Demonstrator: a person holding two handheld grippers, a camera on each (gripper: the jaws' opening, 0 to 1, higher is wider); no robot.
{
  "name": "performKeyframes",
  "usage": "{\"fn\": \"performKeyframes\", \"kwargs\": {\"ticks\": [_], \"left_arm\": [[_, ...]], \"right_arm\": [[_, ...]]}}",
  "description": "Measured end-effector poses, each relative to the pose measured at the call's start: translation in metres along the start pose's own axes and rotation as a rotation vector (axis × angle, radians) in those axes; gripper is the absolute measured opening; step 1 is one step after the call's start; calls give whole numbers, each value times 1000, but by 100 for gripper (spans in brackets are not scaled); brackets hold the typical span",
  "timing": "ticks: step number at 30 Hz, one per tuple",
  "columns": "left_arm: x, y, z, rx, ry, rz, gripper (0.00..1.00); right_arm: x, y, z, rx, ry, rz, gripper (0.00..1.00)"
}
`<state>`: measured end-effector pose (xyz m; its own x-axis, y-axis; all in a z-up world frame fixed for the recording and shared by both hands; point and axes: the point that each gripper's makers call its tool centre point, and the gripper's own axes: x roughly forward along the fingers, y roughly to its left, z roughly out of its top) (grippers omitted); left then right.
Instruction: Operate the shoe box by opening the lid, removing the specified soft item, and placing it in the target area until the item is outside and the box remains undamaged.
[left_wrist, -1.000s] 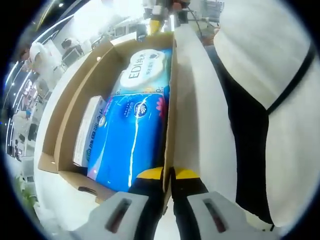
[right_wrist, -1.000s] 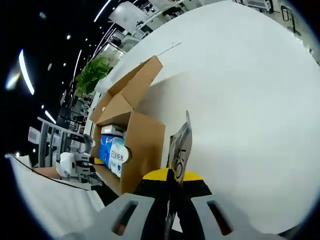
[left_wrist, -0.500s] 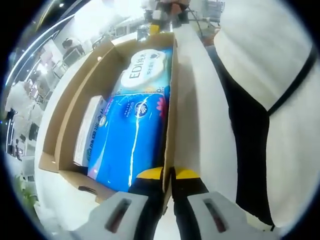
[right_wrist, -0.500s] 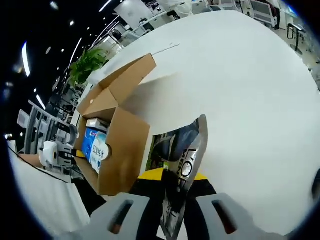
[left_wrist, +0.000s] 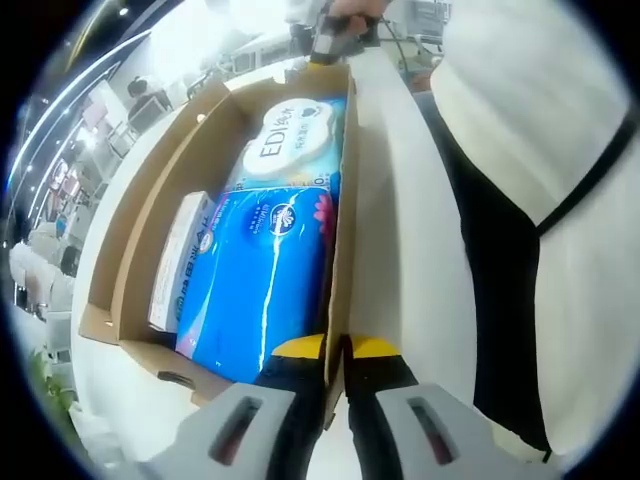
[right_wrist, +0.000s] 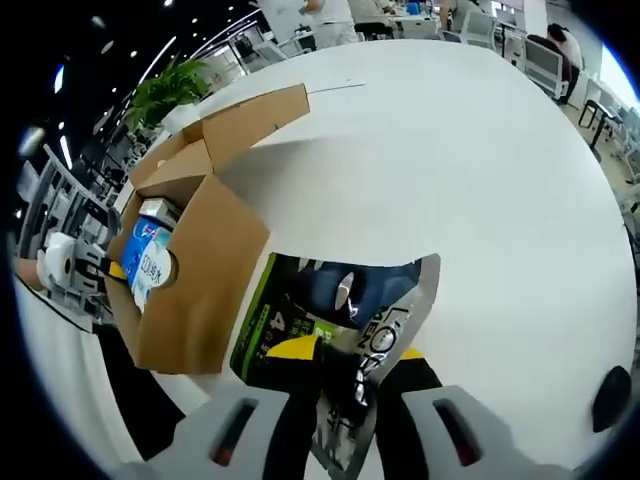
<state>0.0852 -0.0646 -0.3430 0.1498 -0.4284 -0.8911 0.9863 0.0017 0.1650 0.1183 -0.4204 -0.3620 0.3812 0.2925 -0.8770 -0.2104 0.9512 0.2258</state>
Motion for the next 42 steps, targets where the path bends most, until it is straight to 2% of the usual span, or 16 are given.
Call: {"fn": "performKeyframes", "kwargs": {"ticks": [8,18,21,24,30,31,32,34,35,36,39,42], "left_arm": [[0,0,1,1,1,2,6],[0,1,2,1,2,0,6],[0,0,1,1,2,0,6],[0,0,1,-1,6,-6,6],[0,0,1,2,5,-3,6],[0,0,1,2,4,-2,6],[0,0,1,2,4,-2,6],[0,0,1,1,5,-6,6],[0,-1,1,2,5,-8,6],[0,-1,1,2,5,-8,6],[0,0,0,9,1,-4,6],[0,0,0,9,0,-4,6]], "right_arm": [[5,-3,0,-10,-3,-38,18],[5,-19,0,-29,-16,-124,29],[3,-21,1,-42,-46,-143,32],[2,-24,-4,-62,-47,-162,36],[-6,-33,1,-77,-115,-213,46],[-10,-35,8,-78,-162,-225,47],[-14,-36,9,-69,-169,-232,47],[-24,-34,15,-53,-212,-240,49],[-30,-33,21,-85,-253,-257,49],[-31,-31,22,-100,-265,-260,52],[-29,-2,20,-207,-314,-235,59],[-18,20,12,-233,-318,-206,67]]}}
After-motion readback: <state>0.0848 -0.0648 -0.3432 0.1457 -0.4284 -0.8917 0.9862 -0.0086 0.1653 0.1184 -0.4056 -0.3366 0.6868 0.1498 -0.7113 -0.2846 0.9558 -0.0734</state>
